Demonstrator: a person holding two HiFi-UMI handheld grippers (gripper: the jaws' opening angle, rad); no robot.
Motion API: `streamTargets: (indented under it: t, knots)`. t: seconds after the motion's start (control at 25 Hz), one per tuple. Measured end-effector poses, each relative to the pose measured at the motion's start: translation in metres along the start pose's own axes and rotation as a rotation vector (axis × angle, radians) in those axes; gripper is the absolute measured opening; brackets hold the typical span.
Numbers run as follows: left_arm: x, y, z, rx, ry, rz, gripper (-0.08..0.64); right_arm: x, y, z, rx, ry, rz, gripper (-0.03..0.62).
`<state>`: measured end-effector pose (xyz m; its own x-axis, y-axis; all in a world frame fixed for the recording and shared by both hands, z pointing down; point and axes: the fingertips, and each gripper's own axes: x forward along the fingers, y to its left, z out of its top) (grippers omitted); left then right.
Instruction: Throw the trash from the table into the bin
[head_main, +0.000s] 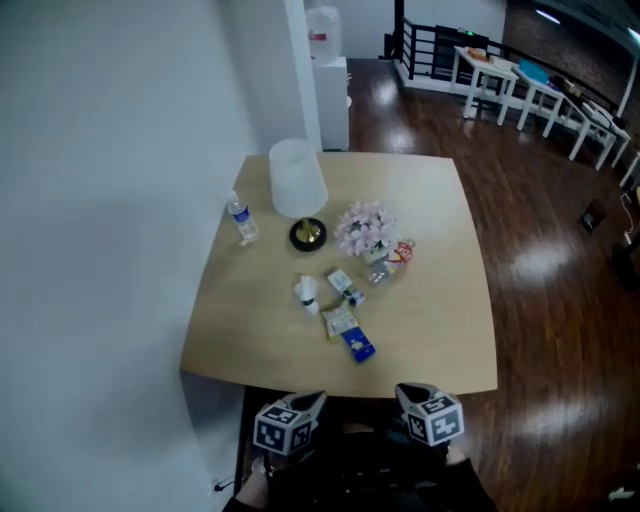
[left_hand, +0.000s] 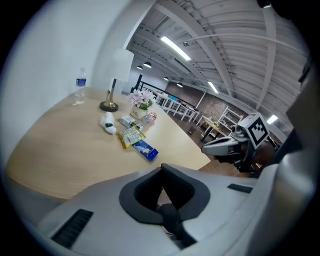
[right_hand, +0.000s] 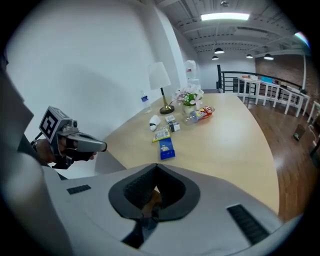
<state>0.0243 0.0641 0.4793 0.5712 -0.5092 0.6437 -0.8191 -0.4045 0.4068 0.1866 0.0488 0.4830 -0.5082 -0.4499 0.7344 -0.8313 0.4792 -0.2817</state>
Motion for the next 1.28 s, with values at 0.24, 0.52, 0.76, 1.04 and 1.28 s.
streamTargets:
  t: [0.24,0.52,0.76,1.04,1.28]
  knots:
    - [0.038,0.013,-0.002,-0.031,0.039,0.036,0.0,0.021,-0.025,0.014,0.003,-0.008,0.013,0.006]
    - [0.104,0.022,0.006,-0.077,0.102,0.146,0.042,0.016,-0.068,0.013,0.031,0.019,0.009,0.006]
    - [0.166,0.033,0.029,-0.164,0.096,0.306,0.425,0.011,-0.103,0.014,0.01,0.06,0.029,0.006]
    - [0.209,0.047,0.037,-0.239,0.13,0.462,0.442,0.024,-0.136,0.034,-0.075,0.089,0.062,0.006]
    - [0.222,0.055,0.013,-0.259,0.212,0.533,0.433,0.026,-0.147,0.049,-0.117,0.082,0.097,0.006]
